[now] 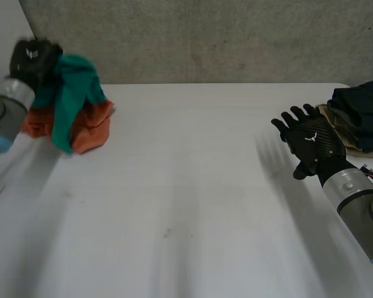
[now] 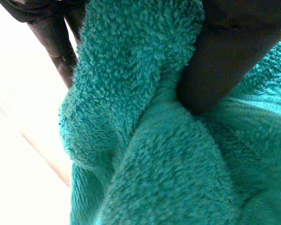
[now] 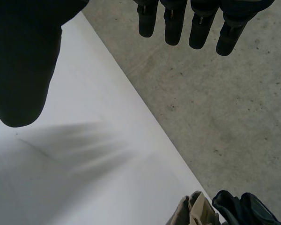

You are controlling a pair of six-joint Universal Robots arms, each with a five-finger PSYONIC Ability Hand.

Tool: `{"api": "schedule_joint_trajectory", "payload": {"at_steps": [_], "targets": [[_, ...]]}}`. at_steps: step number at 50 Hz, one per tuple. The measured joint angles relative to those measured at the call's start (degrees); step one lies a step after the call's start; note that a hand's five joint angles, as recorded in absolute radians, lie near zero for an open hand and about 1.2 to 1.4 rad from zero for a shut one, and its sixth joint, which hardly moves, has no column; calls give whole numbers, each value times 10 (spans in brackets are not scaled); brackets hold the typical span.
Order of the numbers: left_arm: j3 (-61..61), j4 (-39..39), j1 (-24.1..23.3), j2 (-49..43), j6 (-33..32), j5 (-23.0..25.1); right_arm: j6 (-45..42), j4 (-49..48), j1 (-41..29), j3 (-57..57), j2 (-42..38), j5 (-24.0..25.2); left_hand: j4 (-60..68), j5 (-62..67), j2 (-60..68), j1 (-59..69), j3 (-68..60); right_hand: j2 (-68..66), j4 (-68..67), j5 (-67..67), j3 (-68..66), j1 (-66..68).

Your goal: Fold the laundry.

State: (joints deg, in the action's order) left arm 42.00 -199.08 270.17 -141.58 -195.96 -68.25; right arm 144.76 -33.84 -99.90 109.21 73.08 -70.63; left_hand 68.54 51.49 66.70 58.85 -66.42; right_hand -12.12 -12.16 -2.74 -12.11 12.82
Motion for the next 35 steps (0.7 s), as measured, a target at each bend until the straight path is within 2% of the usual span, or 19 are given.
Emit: {"api": "schedule_joint_trajectory", "payload": {"at_steps": [9, 15, 19, 23, 24, 30, 34, 35], "targets": [[153, -57, -112, 242, 160, -7, 2, 2, 1, -6, 12, -28, 1, 0, 4, 6, -5, 0, 0, 0, 0, 0], [216, -67, -180, 312, 231, -9, 7, 18, 2, -8, 34, -59, 2, 0, 4, 6, -5, 0, 0, 0, 0, 0], [239, -60, -230, 298, 245, -11, 10, 40, 3, -9, 47, -67, 2, 0, 4, 6, -7, 0, 0, 0, 0, 0], [250, -47, -258, 265, 245, -12, 14, 56, 5, -12, 52, -69, 2, 0, 5, 6, -8, 0, 0, 0, 0, 0], [258, -30, -282, 222, 241, -13, 22, 68, 6, -15, 54, -68, 2, 0, 5, 6, -8, 0, 0, 0, 0, 0], [267, 28, -329, 110, 217, -36, 60, 96, 10, -27, 54, -68, 2, 0, 5, 6, -8, 0, 0, 0, 0, 0], [268, 72, -344, 70, 199, -75, 84, 120, 11, -38, 53, -68, -128, -59, -112, -40, 109, 0, 0, 0, 0, 0], [268, 80, -346, 68, 197, -82, 87, 126, 11, -41, 53, -68, -212, -139, -202, -131, 189, 0, 0, 0, 0, 0]]}}
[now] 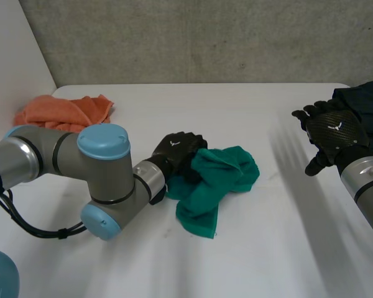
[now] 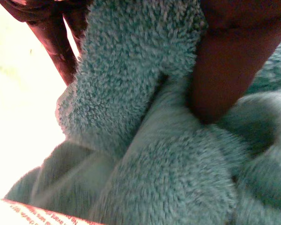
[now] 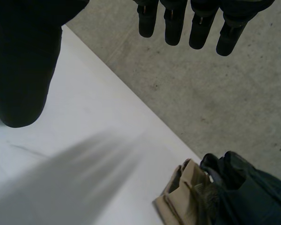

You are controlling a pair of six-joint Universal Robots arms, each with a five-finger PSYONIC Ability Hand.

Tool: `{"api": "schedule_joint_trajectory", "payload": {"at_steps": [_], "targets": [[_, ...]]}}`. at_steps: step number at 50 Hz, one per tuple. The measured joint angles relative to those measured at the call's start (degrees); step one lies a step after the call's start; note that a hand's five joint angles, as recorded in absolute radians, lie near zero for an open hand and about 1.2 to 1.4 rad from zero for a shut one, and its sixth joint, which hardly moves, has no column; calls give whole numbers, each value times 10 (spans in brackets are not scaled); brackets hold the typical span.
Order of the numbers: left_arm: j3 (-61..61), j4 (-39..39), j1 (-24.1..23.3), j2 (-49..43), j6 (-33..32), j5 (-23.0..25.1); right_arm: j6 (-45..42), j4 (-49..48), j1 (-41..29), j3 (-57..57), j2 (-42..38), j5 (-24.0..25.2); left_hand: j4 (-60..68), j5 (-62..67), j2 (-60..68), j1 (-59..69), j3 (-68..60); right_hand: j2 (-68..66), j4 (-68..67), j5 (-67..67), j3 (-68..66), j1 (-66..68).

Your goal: Fold the laundry.

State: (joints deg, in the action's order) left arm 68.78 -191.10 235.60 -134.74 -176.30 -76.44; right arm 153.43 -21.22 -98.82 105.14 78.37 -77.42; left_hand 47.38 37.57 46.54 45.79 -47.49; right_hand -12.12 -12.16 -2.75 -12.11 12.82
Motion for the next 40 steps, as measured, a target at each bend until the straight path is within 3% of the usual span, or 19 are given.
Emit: {"api": "schedule_joint_trajectory", "payload": {"at_steps": [1, 3, 6, 18, 21, 23, 32, 36, 39, 40], "targets": [[0, 9, -1, 1, -2, -8, 3, 7, 0, -3, 0, 0, 0, 0, 0, 0, 0, 0, 0, 0, 0, 0], [2, 27, -1, 14, -5, -21, 8, 27, -1, -9, 0, 1, -135, -137, -124, -132, 132, 0, 0, 0, 0, 0], [13, 48, 2, 52, -8, -30, 14, 56, -3, -17, 0, 2, -178, -182, -164, -161, 171, 0, 0, 0, 0, 0], [66, 64, 35, 176, -13, -25, 136, 128, -9, -48, -20, 6, -182, -187, -170, -161, 172, 0, 0, 0, 0, 0], [77, 64, 47, 191, -23, -16, 213, 145, -15, -68, -66, 9, -182, -187, -170, -161, 172, 0, 0, 0, 0, 0], [77, 64, 48, 191, -26, -13, 218, 147, -17, -70, -71, 9, -182, -187, -170, -161, 172, 0, 0, 0, 0, 0], [29, 76, 72, 112, -103, 101, 254, 143, -90, -145, -199, 6, -183, -188, -170, -161, 172, 0, 0, 0, -1, 0], [-2, 88, 71, 74, -119, 118, 254, 134, -106, -168, -231, 4, -180, -183, -168, -159, 172, -6, -7, -5, -7, 2], [-37, 99, 70, 37, -127, 120, 253, 113, -126, -195, -266, -1, -3, -9, 15, 36, -5, -121, -118, -107, -119, 109], [-42, 100, 70, 32, -128, 118, 253, 111, -127, -198, -269, -1, -3, -9, 15, 36, -5, -167, -154, -151, -164, 157]]}}
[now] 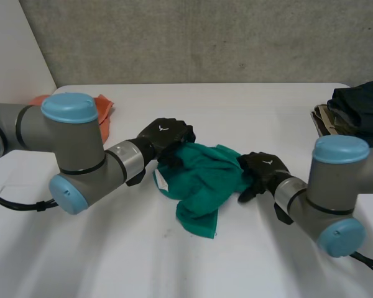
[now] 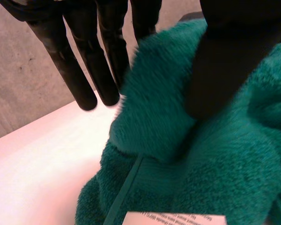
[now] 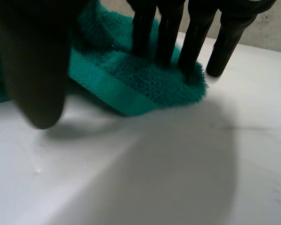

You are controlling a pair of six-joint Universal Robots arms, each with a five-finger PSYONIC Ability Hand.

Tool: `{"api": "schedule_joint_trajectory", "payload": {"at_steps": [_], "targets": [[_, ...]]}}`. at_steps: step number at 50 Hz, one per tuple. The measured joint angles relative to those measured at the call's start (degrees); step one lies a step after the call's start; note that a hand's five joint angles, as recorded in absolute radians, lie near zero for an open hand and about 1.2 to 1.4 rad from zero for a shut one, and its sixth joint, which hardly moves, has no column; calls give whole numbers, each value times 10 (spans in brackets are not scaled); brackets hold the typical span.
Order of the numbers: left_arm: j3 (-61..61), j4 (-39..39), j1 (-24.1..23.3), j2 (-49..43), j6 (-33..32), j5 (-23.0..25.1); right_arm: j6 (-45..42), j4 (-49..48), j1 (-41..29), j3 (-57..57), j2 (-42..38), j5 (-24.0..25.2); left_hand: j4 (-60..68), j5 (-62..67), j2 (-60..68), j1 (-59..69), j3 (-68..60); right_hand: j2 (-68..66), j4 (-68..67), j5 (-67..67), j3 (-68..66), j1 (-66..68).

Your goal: Fold the laundry.

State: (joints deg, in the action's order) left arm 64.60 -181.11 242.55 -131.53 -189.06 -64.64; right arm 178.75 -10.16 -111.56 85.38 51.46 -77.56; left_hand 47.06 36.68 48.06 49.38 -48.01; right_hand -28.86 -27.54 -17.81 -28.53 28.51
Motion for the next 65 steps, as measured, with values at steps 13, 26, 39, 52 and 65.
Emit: {"api": "schedule_joint_trajectory", "payload": {"at_steps": [13, 26, 39, 52, 65], "targets": [[-18, 1, 0, 82, 0, -85, -45, -83, -9, -17, 87, -56, 215, 187, 202, 164, -195, -382, -410, -375, -391, 346], [32, 59, 49, 276, -55, -102, -252, 180, 121, -119, 272, 40, 215, 198, 204, 167, -200, -382, -410, -389, -396, 346], [72, 105, 55, 230, -134, -167, -365, 273, 126, -114, 276, 71, 216, 199, 204, 167, -201, -382, -411, -389, -396, 346], [-27, -41, 48, 56, -133, -167, -405, 209, 87, -110, 120, 22, 218, 199, 205, 167, -203, -382, -411, -389, -396, 346], [-203, -317, 33, 72, -109, -177, -264, -285, 42, -148, 155, -67, 218, 199, 205, 167, -203, -382, -412, -389, -396, 346]]}}
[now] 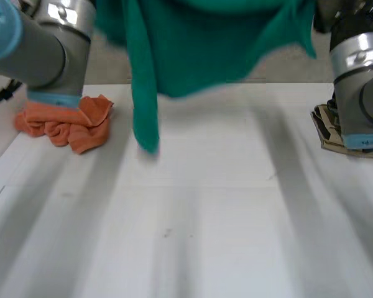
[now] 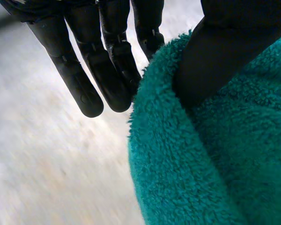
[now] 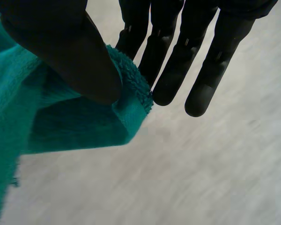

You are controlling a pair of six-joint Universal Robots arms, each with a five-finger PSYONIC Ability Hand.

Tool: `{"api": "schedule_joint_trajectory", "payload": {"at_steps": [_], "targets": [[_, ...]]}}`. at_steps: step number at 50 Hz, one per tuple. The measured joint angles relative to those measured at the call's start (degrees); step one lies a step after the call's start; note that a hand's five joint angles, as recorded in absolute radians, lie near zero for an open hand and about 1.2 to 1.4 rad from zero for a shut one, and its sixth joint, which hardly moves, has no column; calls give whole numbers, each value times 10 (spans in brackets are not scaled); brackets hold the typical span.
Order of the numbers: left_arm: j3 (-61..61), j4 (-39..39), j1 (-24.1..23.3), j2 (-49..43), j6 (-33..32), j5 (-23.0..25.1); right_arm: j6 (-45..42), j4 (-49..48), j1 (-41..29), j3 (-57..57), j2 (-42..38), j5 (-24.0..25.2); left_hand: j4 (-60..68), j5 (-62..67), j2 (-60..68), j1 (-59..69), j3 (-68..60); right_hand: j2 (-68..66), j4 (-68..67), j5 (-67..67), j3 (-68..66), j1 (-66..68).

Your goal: Fold the laundry.

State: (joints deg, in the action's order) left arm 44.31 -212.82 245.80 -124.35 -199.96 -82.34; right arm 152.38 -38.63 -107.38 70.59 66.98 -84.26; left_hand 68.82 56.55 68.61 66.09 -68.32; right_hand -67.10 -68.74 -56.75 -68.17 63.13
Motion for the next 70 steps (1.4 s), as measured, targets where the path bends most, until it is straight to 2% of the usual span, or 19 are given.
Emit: {"api": "schedule_joint_trajectory", "payload": {"at_steps": [5, 8, 10, 17, 22, 27, 29, 30, 33, 34, 36, 44, 48, 53, 59, 65, 68, 70], "targets": [[48, -31, -3, 50, 17, 3, 12, -43, 0, 21, 14, 6, 0, 0, 0, 0, 0, 0, 0, 0, 0, 0], [82, -32, -5, 63, 21, 4, 12, -36, 1, 32, 11, 13, 0, 0, 0, 0, 0, 0, 0, 0, 0, 0], [164, -21, -9, 79, 25, 6, 10, -9, 4, 60, -1, 32, 0, 0, 0, 0, 0, 0, -1, 0, -2, 0], [319, 24, -35, 79, 24, 5, 0, 36, 9, 122, -35, 67, 0, 0, 0, 0, 0, 0, -1, 0, -3, 0], [418, 60, -62, 63, 20, 3, -54, 91, 37, 195, -65, 101, 0, 0, 0, 0, 0, 0, -1, 0, -3, 0], [472, 80, -89, 56, 18, 1, -128, 154, 80, 247, -60, 115, 0, 0, 0, 0, 0, 5, 6, 5, 3, -2], [487, 84, -98, 59, 18, 1, -159, 191, 99, 263, -44, 118, 0, 0, 0, 0, 0, 95, 104, 88, 100, -62], [495, 85, -103, 64, 18, 1, -175, 216, 108, 269, -30, 119, 0, 0, 0, 0, 0, 202, 210, 187, 206, -159], [508, 87, -108, 77, 17, 2, -196, 265, 120, 274, -2, 121, 0, 0, 0, 0, 0, 356, 367, 360, 361, -322], [515, 87, -110, 85, 17, 3, -204, 297, 125, 271, 15, 124, 0, 0, 0, 0, 0, 475, 478, 469, 472, -430], [523, 87, -112, 96, 17, 5, -210, 345, 128, 259, 37, 127, 0, 0, 0, 0, 0, 536, 548, 532, 543, -492], [551, 86, -113, 128, 16, 7, -190, 472, 117, 164, 73, 132, 0, 0, 0, 0, 0, 550, 565, 540, 560, -502], [569, 86, -113, 144, 16, 7, -167, 532, 87, 74, 65, 137, 0, 0, 0, 0, 0, 550, 565, 540, 560, -502], [584, 86, -113, 161, 15, 8, -159, 578, 45, -20, 4, 153, 0, 0, 0, 0, 0, 550, 565, 540, 560, -502], [593, 85, -113, 174, 16, 8, -160, 603, 1, -128, -120, 171, 0, 0, 0, 0, 0, 535, 550, 525, 544, -499], [593, 84, -113, 175, 16, 9, -162, 603, -20, -218, -245, 172, 0, 0, 0, 0, 0, 478, 490, 466, 486, -437], [592, 82, -113, 175, 16, 9, -163, 602, -25, -252, -296, 170, 0, 0, 0, 0, 0, 435, 446, 421, 441, -387], [591, 81, -112, 174, 16, 9, -163, 600, -28, -273, -326, 167, 0, 0, 0, 0, 0, 299, 314, 294, 308, -257]]}}
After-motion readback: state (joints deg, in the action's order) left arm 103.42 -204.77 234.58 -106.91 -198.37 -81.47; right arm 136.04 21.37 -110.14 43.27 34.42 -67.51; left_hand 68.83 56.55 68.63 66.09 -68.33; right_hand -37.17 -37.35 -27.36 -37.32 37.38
